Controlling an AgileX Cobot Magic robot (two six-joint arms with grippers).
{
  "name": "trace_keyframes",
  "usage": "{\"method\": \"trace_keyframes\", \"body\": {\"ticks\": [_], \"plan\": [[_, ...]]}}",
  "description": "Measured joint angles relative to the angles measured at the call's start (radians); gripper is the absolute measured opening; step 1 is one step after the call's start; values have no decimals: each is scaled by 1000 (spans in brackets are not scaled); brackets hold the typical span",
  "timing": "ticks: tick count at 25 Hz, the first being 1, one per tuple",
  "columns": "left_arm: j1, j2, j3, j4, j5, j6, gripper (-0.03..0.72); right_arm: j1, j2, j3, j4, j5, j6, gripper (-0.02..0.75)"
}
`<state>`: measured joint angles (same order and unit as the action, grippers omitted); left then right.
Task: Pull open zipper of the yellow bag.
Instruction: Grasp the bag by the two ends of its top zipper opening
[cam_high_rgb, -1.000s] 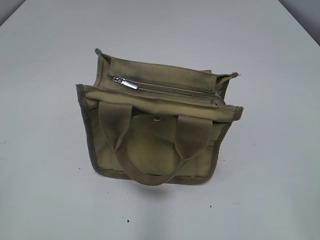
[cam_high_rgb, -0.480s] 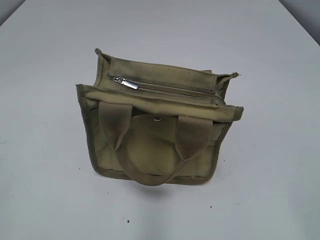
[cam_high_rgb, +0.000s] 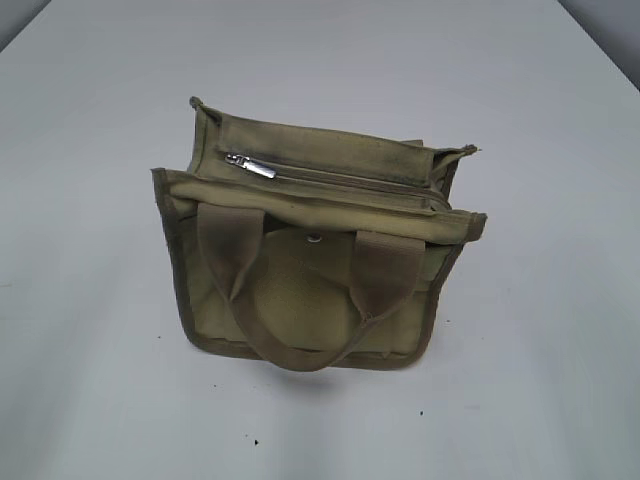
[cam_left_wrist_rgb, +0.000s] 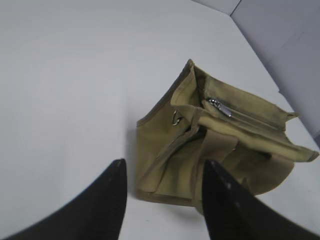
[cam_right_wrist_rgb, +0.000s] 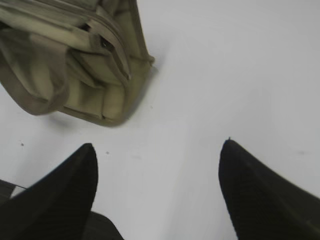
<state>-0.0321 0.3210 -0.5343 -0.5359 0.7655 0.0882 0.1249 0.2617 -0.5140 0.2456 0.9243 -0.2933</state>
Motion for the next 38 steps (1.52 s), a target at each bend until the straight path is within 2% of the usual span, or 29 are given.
{"method": "trace_keyframes", "body": {"ticks": [5, 8, 12, 15, 21, 31, 34, 36, 38], "plan": [[0, 354, -19, -315, -57, 156, 381, 82, 216, -8, 156, -178, -68, 582], [0, 583, -71, -508, -38, 331, 381, 125, 359, -8, 238, -274, -177, 582], [-10, 790, -167, -649, 1, 458, 381, 183, 588, -47, 318, -379, -335, 582], [-57, 919, -244, -674, -12, 479, 381, 227, 738, -133, 341, -409, -407, 582], [-208, 1117, -378, -674, -25, 500, 381, 315, 1007, -359, 348, -419, -469, 582], [-239, 1323, -550, -671, -39, 500, 381, 433, 1273, -672, 350, -405, -587, 581], [-267, 1363, -586, -671, -30, 500, 375, 447, 1349, -744, 349, -404, -616, 545], [-279, 1381, -596, -671, -28, 500, 347, 449, 1395, -781, 344, -403, -633, 503], [-283, 1390, -602, -671, -31, 500, 272, 451, 1428, -810, 333, -402, -643, 461]]}}
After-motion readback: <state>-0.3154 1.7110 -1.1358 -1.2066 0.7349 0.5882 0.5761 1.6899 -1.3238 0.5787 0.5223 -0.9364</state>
